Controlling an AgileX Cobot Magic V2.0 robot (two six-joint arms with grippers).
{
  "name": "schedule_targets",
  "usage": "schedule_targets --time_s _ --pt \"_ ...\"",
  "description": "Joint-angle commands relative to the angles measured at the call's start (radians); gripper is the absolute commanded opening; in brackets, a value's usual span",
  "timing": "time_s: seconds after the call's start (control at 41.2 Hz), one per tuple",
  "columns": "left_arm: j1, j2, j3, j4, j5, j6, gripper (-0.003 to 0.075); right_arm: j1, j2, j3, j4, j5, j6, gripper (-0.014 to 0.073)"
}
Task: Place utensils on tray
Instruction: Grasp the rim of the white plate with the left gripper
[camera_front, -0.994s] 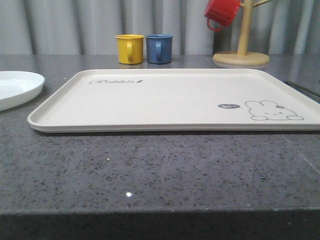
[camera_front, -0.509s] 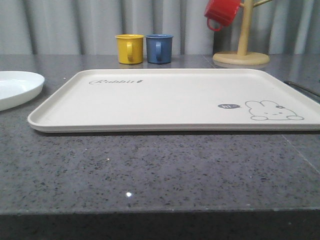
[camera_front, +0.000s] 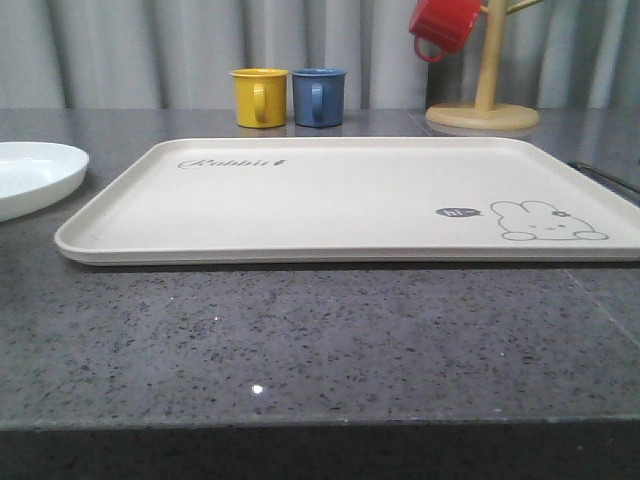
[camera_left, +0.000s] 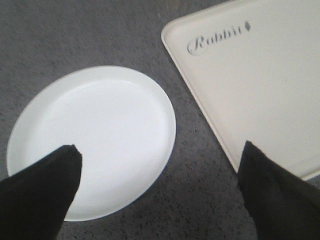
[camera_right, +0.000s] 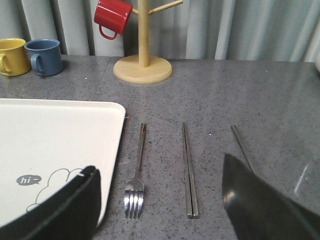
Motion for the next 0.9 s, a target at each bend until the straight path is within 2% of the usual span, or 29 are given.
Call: schedule_targets --time_s 0.0,0.097,0.194,0.364,0.703,0.776,0.873 --pt "-0.014 0.099 -0.113 -0.004 0.082 0.024 0.0599 -0.006 0.014 -0.032 -0.002 -0.086 0.0 0.0536" --pt "-0.014 0.223 -0.204 0.012 0.217 0.042 0.0595 -0.006 0.014 -0.032 -0.002 -0.086 0.0 0.0536" --pt "-0.014 0.329 -0.272 0.034 0.29 0.042 0.0543 -0.006 0.014 -0.032 -0.002 -0.086 0.0 0.0536" --pt "-0.014 0.449 -0.321 0.057 0.297 0.042 0.0419 -0.006 0.014 -0.032 -0.002 -0.086 0.0 0.0536" --pt "-0.014 0.55 -0.323 0.084 0.298 0.042 0.0386 -0.006 0.014 -0.032 -0.002 -0.086 0.0 0.0536" --pt "-0.014 0.552 -0.323 0.084 0.298 0.042 0.0329 -0.006 0.014 -0.032 -0.002 -0.086 0.0 0.0536" --pt "-0.014 0.552 -0.323 0.084 0.3 0.042 0.0214 -0.006 0.014 -0.032 -0.002 -0.086 0.0 0.0536"
